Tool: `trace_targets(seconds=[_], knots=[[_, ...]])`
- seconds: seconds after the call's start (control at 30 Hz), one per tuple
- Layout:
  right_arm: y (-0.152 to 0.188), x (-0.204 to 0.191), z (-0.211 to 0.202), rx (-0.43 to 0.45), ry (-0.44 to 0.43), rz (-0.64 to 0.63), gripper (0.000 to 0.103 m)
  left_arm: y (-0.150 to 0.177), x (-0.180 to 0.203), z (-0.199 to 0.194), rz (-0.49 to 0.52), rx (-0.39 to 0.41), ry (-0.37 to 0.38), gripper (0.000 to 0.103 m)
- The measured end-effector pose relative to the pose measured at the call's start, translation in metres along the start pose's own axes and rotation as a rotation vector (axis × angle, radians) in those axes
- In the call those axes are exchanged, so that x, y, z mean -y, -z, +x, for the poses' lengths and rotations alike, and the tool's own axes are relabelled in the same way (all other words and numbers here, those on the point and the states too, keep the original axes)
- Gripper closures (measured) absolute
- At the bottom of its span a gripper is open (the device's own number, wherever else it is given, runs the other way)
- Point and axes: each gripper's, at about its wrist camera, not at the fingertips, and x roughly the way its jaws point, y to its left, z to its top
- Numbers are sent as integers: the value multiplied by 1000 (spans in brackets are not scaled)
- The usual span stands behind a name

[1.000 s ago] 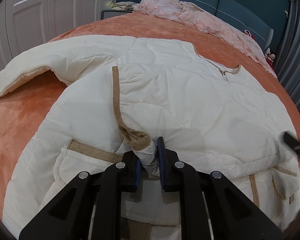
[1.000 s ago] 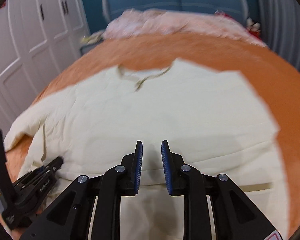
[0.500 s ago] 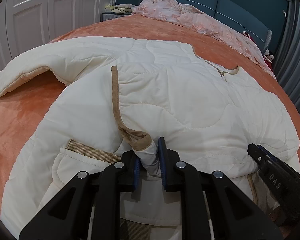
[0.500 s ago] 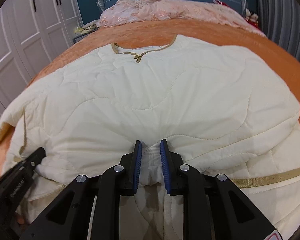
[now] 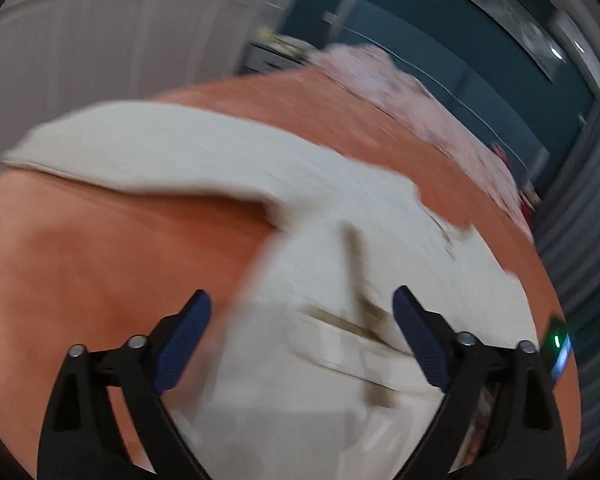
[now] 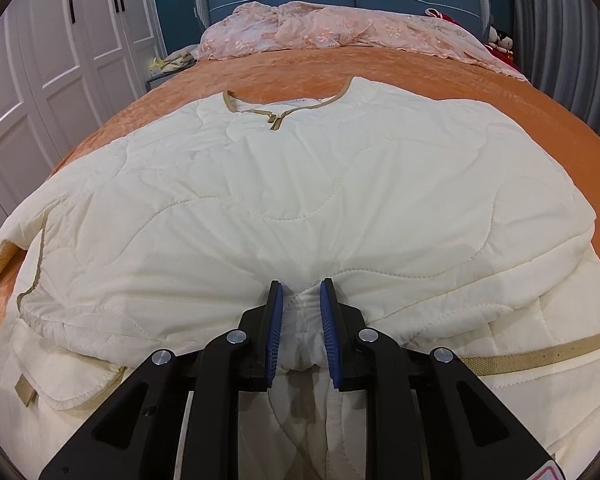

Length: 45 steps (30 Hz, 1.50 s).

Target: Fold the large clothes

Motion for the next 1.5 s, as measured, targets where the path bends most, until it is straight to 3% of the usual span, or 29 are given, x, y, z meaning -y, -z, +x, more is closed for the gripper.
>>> trace_targets(seconds=[0.07,0.17,0.27,0.37,0.4,0.47,0.5,0.53,0.57,0.7,0.87,1.0,1.07,1.1,1.13,1.23,1.33,1.43,1.5], knots=[[0,0,0,0,-1,2,84,-26,-49,3,-94,-13,-55,11],[0,-2,-1,3,10,-6,84,-57,-133,15,-325,-22,-124,11],[0,-2,-1,4,16,-10,84,-76,-189,28,-485,-14,-134,16],[0,-4,-2,5,21,-12,84,-87,-215,43,-572,-10,-96,25],[0,-4,-2,6,23,-12,84,-89,-218,47,-583,-2,-90,33],[0,-5,-2,6,23,-12,84,-100,-216,59,-572,-13,-84,60],[0,-5,-2,7,22,-12,84,-104,-215,62,-565,-24,-81,80],[0,-5,-2,6,21,-11,84,-111,-207,66,-546,-32,-78,94],[0,-4,-2,7,20,-9,84,-119,-199,67,-524,-28,-74,96],[0,-4,-3,9,15,-6,84,-156,-127,52,-340,32,-17,97],[-1,-2,-4,11,-4,12,84,-183,30,37,-38,76,117,97],[-3,2,-10,21,-33,41,83,-155,151,27,169,39,261,96],[-3,6,-18,38,-56,68,75,-122,205,32,256,-36,324,96],[-1,10,-25,53,-74,88,65,-98,231,41,302,-100,351,92],[2,16,-35,76,-92,113,55,-78,244,48,327,-146,366,86],[11,36,-58,110,-112,190,45,-15,266,74,388,-288,376,65],[20,67,-74,114,-120,274,44,21,255,84,381,-356,373,62],[17,87,-83,123,-104,285,44,17,216,83,265,-358,379,49],[7,94,-89,139,-96,266,44,-1,186,82,173,-319,361,48]])
